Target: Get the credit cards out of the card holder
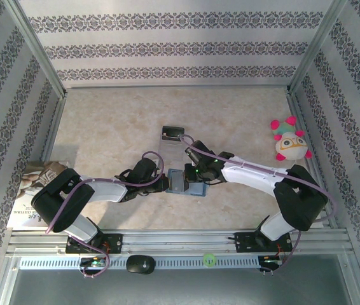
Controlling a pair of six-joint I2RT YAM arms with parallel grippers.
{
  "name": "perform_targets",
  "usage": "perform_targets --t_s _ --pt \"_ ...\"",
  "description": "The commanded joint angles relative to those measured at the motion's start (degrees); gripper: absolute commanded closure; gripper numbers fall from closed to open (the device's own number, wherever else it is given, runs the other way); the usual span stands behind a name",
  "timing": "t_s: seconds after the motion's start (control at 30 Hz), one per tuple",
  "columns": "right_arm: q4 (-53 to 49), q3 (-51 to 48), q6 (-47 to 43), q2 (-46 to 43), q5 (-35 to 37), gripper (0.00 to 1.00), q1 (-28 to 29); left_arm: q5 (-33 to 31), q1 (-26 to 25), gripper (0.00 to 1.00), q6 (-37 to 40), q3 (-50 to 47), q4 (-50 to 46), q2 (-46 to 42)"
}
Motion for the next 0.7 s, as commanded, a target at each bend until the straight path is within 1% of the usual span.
perform_targets --t_s 0.0,0.13,0.3,0.4,0.5,0.57,0.67 --pt "0.7 1.44 0.2 2.15 -1.24 0.83 0.89 2.2 -0.07 0.99 -0.43 -1.88 -5.34 1.32" --pt "0.8 1.74 0.42 3.46 -1.23 0.81 1.02 2.28 -0.11 0.99 -0.25 -1.56 -5.51 1.42" --pt "-1.5 2.27 -0.92 2.53 0.27 0.93 0.42 2.21 -0.03 0.99 -0.24 -1.75 -5.58 1.18" --pt "-4.11 2.64 -2.92 -0.67 0.65 0.98 -0.49 1.88 -0.04 0.97 -0.16 -1.71 -6.23 0.09" --pt "-7.77 4.13 -7.48 -3.47 -0.68 1.0 -1.59 2.38 0.11 0.88 0.41 -1.14 -7.24 -1.51" --pt "-9.15 5.57 -11.82 -5.66 -1.03 1.0 -1.7 2.95 0.23 0.76 1.13 -0.31 -8.0 -2.56" --pt "-11.67 8.94 -19.84 -7.46 -1.33 1.0 -1.5 3.61 0.45 0.64 2.47 1.13 -10.44 -4.2"
